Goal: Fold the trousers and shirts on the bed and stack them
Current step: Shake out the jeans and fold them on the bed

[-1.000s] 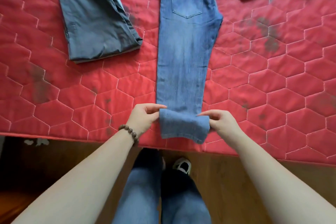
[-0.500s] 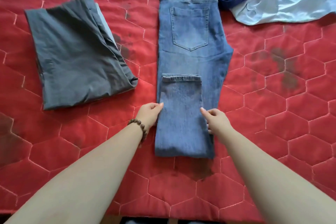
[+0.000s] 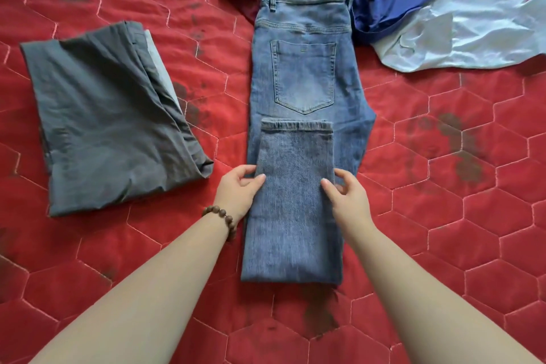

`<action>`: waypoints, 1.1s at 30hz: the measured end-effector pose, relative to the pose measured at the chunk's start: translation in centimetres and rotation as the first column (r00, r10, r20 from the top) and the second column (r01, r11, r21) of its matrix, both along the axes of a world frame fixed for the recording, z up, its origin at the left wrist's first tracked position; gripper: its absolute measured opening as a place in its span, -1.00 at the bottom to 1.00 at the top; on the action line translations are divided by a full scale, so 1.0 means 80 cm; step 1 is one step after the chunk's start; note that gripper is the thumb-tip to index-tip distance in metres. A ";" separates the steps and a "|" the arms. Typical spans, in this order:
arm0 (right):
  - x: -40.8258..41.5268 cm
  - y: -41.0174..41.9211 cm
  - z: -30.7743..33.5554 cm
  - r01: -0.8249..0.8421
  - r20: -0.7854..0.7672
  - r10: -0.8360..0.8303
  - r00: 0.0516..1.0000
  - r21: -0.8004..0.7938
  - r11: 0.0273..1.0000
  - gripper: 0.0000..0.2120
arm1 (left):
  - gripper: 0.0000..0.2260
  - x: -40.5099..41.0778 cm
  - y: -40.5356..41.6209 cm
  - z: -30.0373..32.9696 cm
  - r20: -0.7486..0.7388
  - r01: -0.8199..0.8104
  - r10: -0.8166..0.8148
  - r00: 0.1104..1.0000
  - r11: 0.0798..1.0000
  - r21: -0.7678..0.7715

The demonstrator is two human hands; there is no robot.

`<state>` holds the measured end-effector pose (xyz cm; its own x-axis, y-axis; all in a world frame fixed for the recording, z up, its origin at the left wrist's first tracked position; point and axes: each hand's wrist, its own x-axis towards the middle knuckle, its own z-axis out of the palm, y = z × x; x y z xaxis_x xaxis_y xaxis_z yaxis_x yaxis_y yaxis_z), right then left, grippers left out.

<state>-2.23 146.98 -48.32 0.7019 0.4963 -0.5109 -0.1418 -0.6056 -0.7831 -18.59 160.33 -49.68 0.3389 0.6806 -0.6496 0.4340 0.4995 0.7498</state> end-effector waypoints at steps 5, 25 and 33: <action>0.012 -0.014 -0.021 -0.039 -0.133 0.008 0.991 -0.235 0.971 -0.77 | -0.82 -0.016 -0.007 0.001 -0.135 -0.015 -0.028 0.990 0.952 -0.306; -0.068 -0.136 0.012 -0.263 -0.254 0.199 0.947 -0.252 0.931 -0.93 | -0.74 -0.100 -0.106 0.007 -0.230 0.317 -0.350 0.908 0.933 -0.170; -0.108 -0.113 0.015 -0.166 0.530 0.359 0.768 -0.377 0.911 -0.64 | -0.80 -0.067 -0.138 0.038 -0.629 0.489 -0.097 0.771 0.723 0.489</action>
<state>-10.90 137.97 -47.16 0.7728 0.6014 -0.2026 0.4759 -0.7604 -0.4419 -23.94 149.32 -46.66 0.3300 0.9035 -0.2736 0.8843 -0.1944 0.4246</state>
